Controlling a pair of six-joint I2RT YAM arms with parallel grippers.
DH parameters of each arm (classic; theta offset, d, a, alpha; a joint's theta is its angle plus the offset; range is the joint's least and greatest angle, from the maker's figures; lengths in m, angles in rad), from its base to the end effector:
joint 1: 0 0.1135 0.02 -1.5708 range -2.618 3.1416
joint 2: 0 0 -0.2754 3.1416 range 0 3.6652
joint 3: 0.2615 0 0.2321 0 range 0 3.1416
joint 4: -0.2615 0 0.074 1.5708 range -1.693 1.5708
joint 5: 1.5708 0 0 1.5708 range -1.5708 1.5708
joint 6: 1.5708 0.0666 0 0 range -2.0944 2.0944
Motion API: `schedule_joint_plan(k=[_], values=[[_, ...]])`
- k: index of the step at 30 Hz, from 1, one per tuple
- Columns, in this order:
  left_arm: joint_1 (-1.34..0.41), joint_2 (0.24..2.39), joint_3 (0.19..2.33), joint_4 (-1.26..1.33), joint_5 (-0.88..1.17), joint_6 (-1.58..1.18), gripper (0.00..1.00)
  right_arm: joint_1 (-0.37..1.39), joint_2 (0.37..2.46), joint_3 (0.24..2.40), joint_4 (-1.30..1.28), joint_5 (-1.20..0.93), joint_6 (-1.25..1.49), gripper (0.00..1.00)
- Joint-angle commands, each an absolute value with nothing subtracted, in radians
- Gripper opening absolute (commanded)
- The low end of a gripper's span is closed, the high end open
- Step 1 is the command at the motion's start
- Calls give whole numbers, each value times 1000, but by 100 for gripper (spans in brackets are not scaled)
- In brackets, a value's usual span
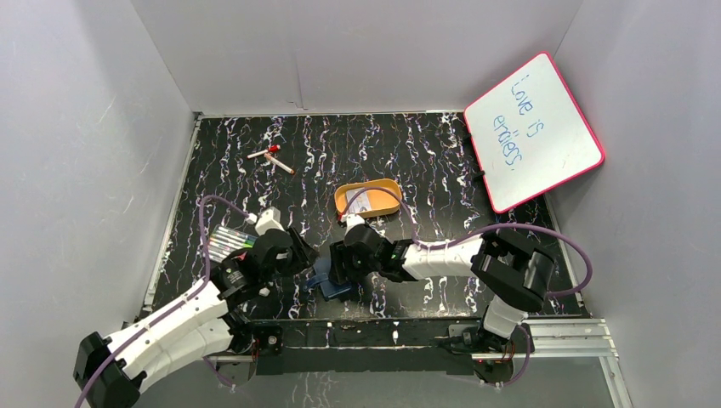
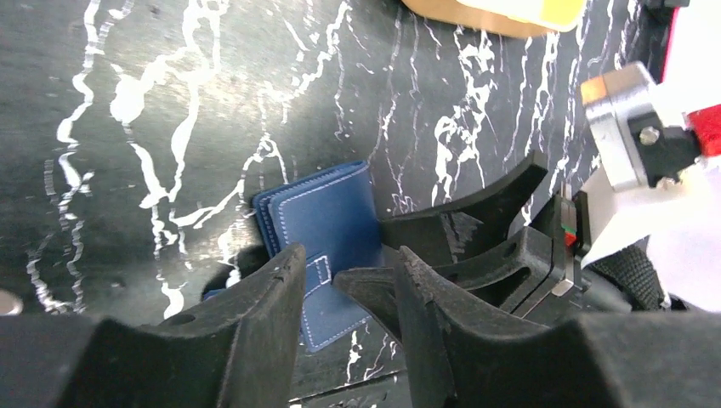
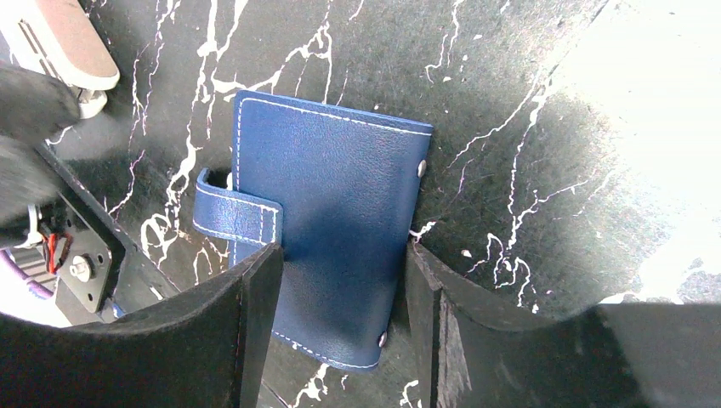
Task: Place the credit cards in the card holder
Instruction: Close the card holder at the center of the board.
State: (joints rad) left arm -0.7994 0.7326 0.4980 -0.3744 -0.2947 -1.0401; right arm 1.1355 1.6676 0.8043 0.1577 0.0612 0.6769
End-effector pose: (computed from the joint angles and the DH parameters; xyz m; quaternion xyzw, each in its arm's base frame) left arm 0.1256 -0.1014 0.2251 -0.1727 0.8625 -0.2851 0.3808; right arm 0.1491 0.3110 0.1651 -0.1938 0.8866 0.3127 0.2803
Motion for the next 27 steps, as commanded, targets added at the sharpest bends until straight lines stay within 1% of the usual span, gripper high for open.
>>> schedule_joint_plan(k=[1, 4, 6, 13, 18, 22, 27], values=[[-796, 781, 427, -210, -159, -1062, 36, 1137, 1731, 777, 6, 111, 659, 64], [-796, 847, 382, -107, -98, -1087, 28, 1137, 1723, 776, 10, 106, 659, 64], [-796, 880, 360, -64, -79, -1095, 26, 1137, 1717, 775, 12, 101, 661, 65], [-794, 925, 308, -41, -89, -1110, 22, 1136, 1677, 761, 18, 88, 671, 66], [-794, 919, 269, -48, -110, -1126, 20, 1137, 1623, 733, 50, 55, 696, 71], [-795, 904, 254, -53, -127, -1126, 20, 1127, 1577, 684, 140, -8, 733, 74], [-794, 911, 230, -46, -127, -1128, 19, 1078, 1544, 611, 276, -141, 794, 74]])
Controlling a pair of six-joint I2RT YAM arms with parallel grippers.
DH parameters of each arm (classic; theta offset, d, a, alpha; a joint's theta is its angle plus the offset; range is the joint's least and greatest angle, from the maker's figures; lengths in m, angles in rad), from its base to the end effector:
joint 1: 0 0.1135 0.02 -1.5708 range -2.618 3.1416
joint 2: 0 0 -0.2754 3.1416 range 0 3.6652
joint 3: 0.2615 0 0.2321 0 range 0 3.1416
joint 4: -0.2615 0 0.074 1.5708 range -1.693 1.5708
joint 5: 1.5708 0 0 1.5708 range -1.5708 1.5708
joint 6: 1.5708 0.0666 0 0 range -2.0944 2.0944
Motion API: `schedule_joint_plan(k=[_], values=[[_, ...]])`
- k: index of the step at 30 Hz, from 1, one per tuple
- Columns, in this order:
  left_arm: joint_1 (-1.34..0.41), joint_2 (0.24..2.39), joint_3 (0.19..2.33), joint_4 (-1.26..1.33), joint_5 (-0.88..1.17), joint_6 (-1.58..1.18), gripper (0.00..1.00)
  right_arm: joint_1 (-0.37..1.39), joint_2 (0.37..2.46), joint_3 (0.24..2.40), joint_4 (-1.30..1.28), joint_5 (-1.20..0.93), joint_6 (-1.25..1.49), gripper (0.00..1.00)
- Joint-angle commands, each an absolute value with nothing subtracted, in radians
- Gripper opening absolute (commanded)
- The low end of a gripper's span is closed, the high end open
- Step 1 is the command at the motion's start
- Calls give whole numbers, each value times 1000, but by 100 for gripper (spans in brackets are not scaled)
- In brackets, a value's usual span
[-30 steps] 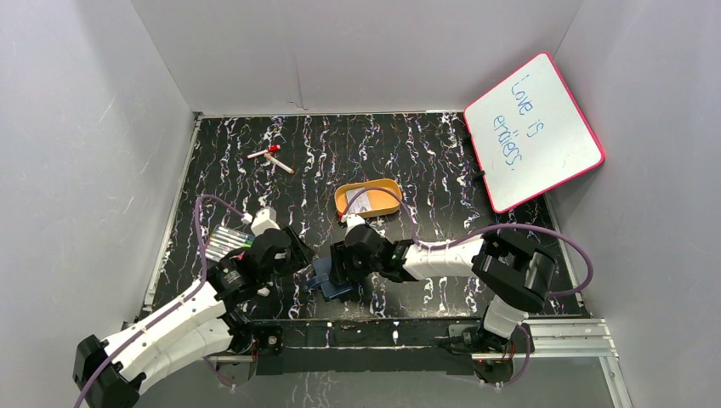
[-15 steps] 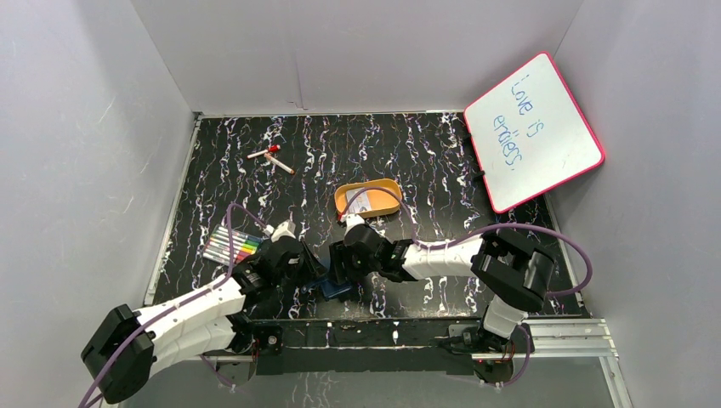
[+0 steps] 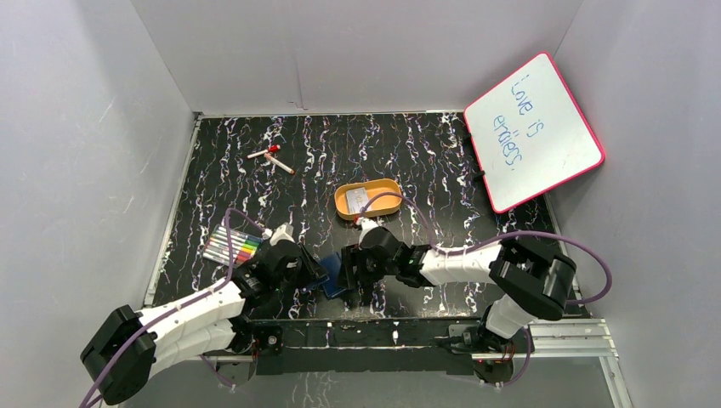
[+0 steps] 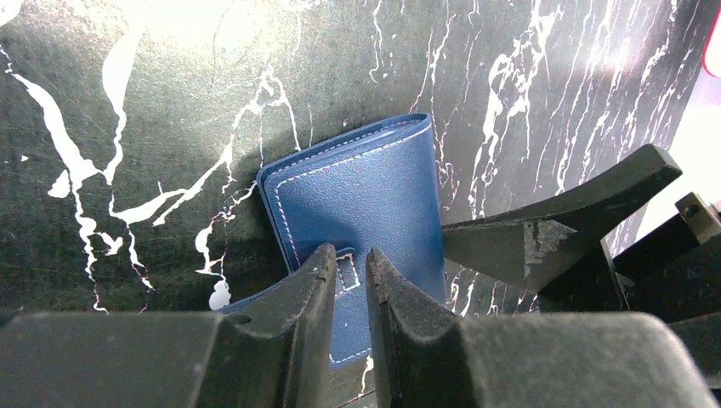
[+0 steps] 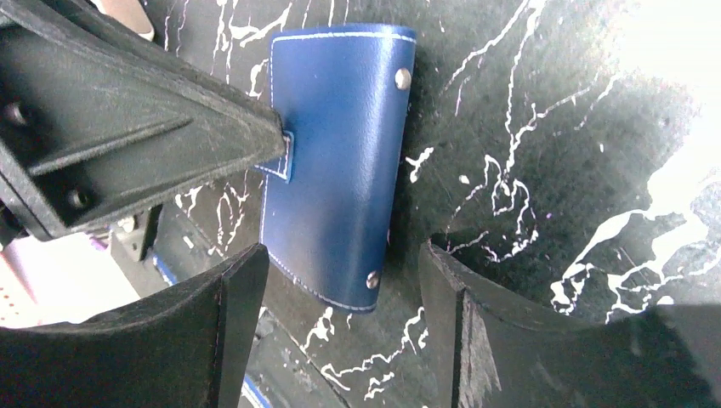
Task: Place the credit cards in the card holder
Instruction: Close the card holder at the center of the board.
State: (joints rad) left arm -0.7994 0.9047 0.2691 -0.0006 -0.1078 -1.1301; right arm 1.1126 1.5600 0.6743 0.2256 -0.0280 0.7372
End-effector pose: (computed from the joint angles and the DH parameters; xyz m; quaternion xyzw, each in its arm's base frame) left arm 0.1297 -0.1231 0.1619 -0.1707 0.8753 -0.3423 0.2958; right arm 0.1383 0.2846 0.1670 -0.1736 0.8811 0.3587 0.2546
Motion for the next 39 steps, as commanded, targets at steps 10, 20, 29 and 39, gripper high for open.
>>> schedule_joint_plan(k=[10, 20, 29, 39], values=[[-795, 925, 192, -19, -132, -1129, 19, 969, 1592, 469, 611, -385, 939, 73], [-794, 936, 174, -5, -132, -1130, 19, 944, 1675, 434, 802, -424, 1023, 68], [-793, 942, 161, 24, -125, -1135, 18, 933, 1756, 431, 933, -407, 1069, 63], [-794, 934, 155, 24, -123, -1135, 19, 929, 1837, 465, 1033, -433, 1076, 31]])
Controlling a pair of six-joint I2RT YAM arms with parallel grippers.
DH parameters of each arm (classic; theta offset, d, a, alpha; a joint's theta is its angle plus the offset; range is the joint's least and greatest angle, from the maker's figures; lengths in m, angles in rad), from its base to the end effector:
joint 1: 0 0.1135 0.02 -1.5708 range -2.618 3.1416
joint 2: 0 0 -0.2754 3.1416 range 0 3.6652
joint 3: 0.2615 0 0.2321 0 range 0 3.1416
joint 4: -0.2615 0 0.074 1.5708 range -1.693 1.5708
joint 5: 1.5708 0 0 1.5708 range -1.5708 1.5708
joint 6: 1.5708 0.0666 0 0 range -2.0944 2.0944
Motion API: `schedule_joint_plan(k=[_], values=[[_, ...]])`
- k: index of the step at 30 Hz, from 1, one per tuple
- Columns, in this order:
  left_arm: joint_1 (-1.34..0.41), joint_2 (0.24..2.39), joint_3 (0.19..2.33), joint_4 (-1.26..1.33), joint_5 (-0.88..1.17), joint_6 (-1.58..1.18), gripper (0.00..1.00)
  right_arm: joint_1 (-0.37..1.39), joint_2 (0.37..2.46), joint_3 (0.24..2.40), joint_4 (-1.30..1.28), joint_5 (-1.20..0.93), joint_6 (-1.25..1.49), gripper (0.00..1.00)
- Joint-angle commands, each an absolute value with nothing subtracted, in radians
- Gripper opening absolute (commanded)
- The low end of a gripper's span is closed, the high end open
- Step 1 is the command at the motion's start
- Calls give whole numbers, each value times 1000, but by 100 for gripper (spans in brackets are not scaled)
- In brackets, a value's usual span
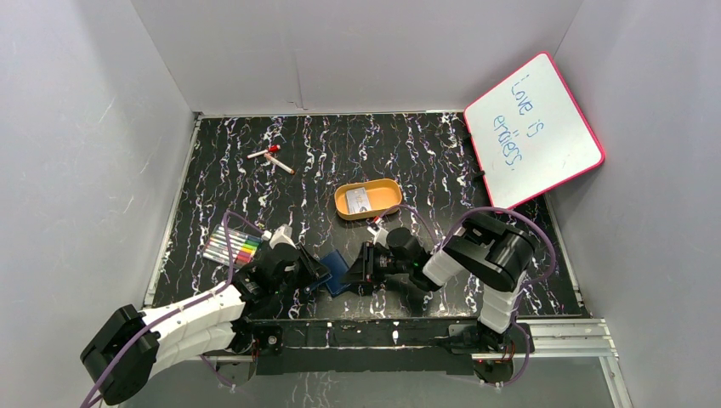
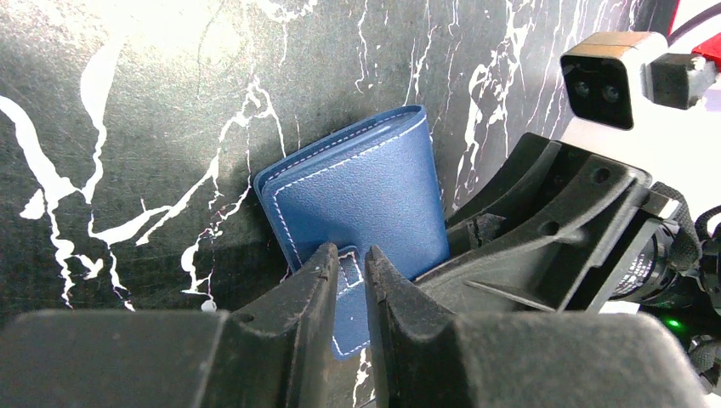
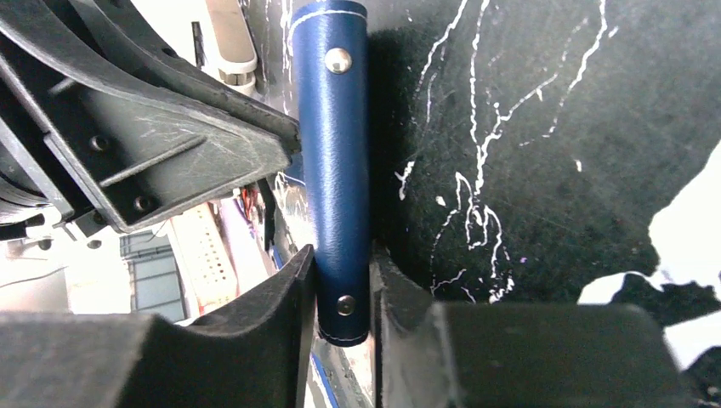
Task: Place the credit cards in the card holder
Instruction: Close the card holder at the center of the board.
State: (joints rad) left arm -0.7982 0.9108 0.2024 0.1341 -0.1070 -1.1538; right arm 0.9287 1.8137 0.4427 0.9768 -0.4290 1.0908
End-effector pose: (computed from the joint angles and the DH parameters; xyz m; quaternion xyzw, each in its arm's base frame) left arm 0.1295 -0.1226 0.1546 -0.1803 0.8588 -0.3689 0.3063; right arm 0.1657 0.2679 0.1213 -0.0519 0.8197 0.5533 0.1386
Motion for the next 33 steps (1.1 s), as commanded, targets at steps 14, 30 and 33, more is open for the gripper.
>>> schedule_joint_plan(k=[14, 30, 33], values=[[-793, 734, 348, -246, -204, -1077, 44, 951, 1550, 524, 609, -306, 782, 0], [-793, 698, 1000, -558, -484, -1022, 72, 1138, 1218, 996, -123, 624, -152, 0], [-793, 766, 1128, -567, -485, -1017, 87, 1183, 1218, 999, -5, 813, -402, 0]])
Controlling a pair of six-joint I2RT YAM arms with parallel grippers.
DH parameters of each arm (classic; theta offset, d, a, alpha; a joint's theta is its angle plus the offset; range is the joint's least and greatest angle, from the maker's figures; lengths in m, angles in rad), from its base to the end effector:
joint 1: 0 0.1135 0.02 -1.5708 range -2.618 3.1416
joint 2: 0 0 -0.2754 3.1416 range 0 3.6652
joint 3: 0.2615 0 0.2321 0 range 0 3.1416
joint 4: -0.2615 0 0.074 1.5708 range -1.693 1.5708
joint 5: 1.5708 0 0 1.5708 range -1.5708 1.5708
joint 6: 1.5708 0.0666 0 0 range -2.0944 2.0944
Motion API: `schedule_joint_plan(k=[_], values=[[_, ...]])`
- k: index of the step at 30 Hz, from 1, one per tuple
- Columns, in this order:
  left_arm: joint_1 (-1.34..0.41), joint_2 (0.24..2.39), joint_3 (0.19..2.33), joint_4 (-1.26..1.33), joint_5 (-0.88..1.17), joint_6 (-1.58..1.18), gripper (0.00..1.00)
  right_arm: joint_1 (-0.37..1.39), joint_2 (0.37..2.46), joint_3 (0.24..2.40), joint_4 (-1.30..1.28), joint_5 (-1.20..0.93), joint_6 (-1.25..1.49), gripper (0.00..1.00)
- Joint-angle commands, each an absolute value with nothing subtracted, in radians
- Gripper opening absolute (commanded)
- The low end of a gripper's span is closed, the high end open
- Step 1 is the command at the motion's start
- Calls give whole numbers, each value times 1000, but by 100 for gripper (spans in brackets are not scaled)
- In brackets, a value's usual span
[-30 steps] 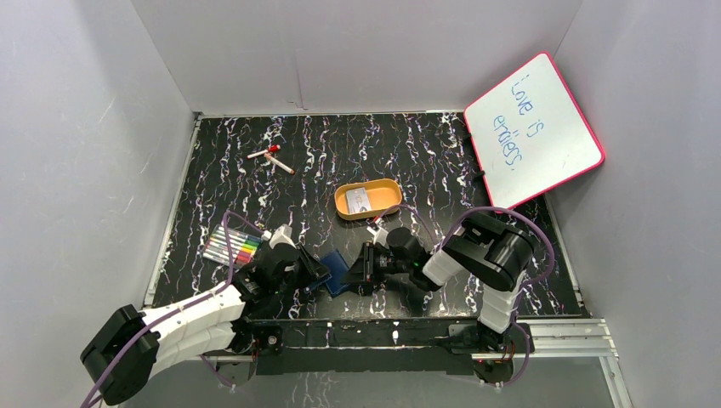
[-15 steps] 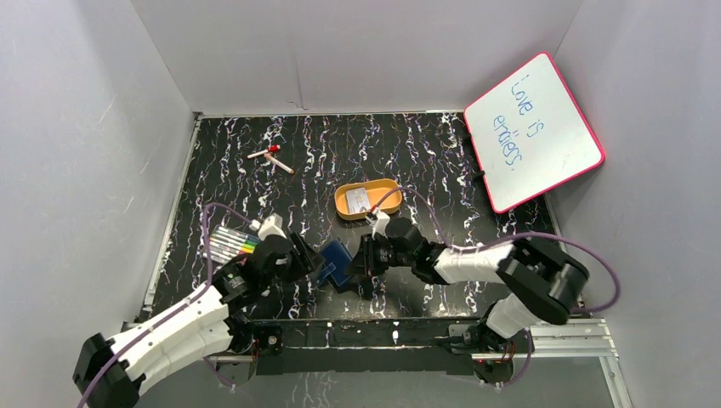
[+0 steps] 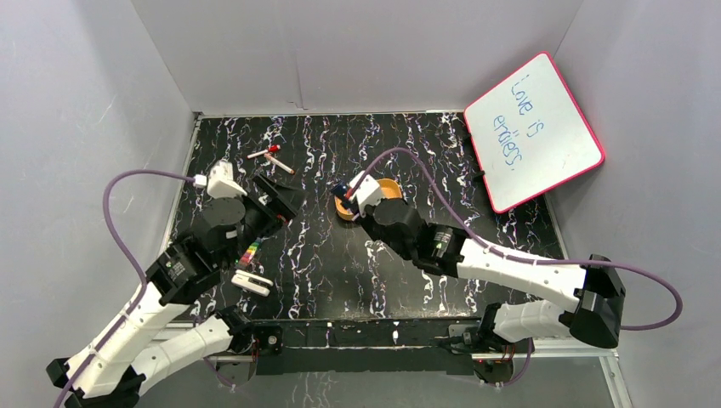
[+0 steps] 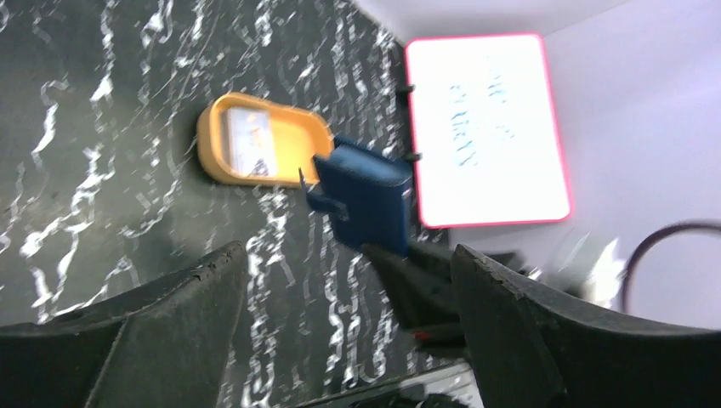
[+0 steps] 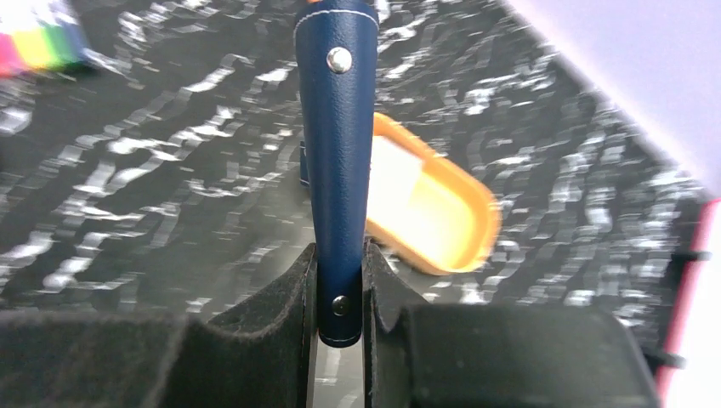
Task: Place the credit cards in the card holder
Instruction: Close the card holder at the center of the board.
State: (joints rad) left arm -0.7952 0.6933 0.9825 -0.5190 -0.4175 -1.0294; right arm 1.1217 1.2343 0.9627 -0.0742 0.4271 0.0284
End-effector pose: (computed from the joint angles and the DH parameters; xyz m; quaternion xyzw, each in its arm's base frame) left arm 0.1154 -0.0791 0.3802 -0.2174 0.7462 -0.3814 0.5004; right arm 0.1498 0.2473 0.3255 -0.3116 0.7464 0.1601 0.5658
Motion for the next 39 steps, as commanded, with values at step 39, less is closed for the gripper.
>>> schedule_joint_plan(k=[39], values=[[-793, 1020, 1309, -205, -154, -1020, 87, 1318, 1335, 877, 1280, 792, -1969, 0]])
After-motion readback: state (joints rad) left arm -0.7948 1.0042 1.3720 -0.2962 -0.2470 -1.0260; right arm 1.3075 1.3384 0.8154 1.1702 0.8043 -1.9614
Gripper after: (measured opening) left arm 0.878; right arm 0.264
